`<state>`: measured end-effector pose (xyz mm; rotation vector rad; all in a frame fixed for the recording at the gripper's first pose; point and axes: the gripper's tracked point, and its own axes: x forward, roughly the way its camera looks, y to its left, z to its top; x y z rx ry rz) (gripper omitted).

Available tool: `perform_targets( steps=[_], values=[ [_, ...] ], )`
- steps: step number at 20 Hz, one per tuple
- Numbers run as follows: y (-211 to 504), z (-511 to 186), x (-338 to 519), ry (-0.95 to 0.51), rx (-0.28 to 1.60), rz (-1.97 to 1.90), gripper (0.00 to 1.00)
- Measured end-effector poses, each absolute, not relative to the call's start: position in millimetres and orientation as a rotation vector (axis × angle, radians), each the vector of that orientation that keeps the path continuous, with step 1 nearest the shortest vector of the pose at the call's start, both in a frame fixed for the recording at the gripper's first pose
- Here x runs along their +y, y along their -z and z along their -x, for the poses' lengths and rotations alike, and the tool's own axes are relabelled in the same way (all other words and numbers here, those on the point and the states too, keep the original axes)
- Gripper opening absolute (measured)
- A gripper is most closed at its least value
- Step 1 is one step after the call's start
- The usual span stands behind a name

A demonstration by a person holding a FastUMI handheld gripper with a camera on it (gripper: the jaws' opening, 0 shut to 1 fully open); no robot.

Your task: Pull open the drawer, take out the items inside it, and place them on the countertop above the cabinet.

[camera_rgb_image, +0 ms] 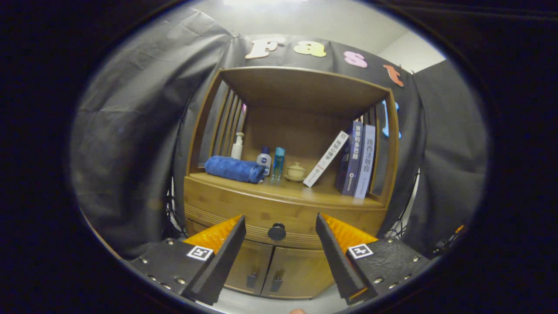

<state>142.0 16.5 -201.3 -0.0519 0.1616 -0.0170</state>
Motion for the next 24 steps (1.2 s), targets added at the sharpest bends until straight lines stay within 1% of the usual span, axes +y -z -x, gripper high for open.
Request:
perform_targets(
  steps=[6,11,15,16,19,20,22,24],
  values=[
    [245.2,-181.2,12.0,0.008,0.231,0.038,0.97],
    [282.9,-210.7,28.2,-0.016,0.306,0.043,0.97],
    [303.2,-233.7,29.2,0.014,0.341,0.069,0.74],
    [310.3,-240.0,26.2,0.028,0.357,0.076,0.74],
    [319.8,-249.5,25.1,0.035,0.384,0.029,0.51],
    [320.9,-251.5,25.2,0.037,0.386,0.012,0.47],
    [322.1,-257.1,25.3,0.04,0.378,0.017,0.46],
    [319.6,-254.6,25.1,0.06,0.361,0.039,0.42]
  ],
)
